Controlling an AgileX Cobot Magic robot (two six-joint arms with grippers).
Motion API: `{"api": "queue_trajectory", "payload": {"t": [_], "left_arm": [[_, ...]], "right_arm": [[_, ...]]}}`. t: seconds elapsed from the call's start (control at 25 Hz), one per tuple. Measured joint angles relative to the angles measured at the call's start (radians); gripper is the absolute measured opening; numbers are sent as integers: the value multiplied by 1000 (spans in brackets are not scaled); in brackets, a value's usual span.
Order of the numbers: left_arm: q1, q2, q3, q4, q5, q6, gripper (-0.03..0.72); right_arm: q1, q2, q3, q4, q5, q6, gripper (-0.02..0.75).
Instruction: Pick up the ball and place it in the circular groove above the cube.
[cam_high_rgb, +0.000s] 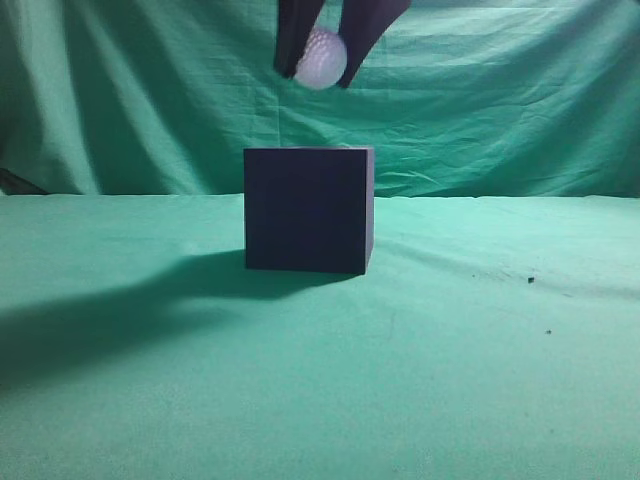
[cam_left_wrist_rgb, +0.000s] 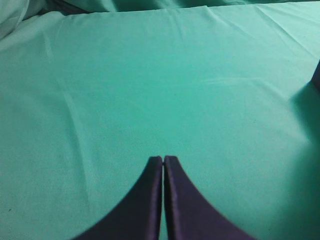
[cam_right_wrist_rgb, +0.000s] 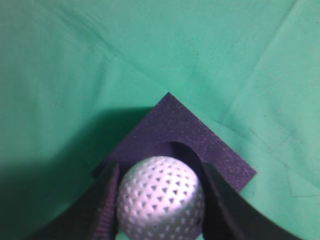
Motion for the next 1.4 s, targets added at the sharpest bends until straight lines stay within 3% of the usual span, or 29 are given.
{"api": "queue_trajectory", "payload": {"t": [0.48,0.52,0.72,0.88,1.08,1.2,1.4], "left_arm": [[0,0,0,0,0,0,0],[0,0,0,0,0,0,0],[0,0,0,0,0,0,0],[0,0,0,0,0,0,0],[0,0,0,0,0,0,0],[0,0,0,0,0,0,0],[0,0,0,0,0,0,0]], "right_arm": [[6,66,-7,-4,-2,-57,309],[6,69,-7,-4,-2,-64,375],[6,69,-8,-4,-16,-86,558],[6,69,-72,-8,55,-86,548],[6,65,-215,-10,266,-86,134],[6,22,-252,-14,341,-84,0],[6,-103,-236,-54,364,-37,0]]}}
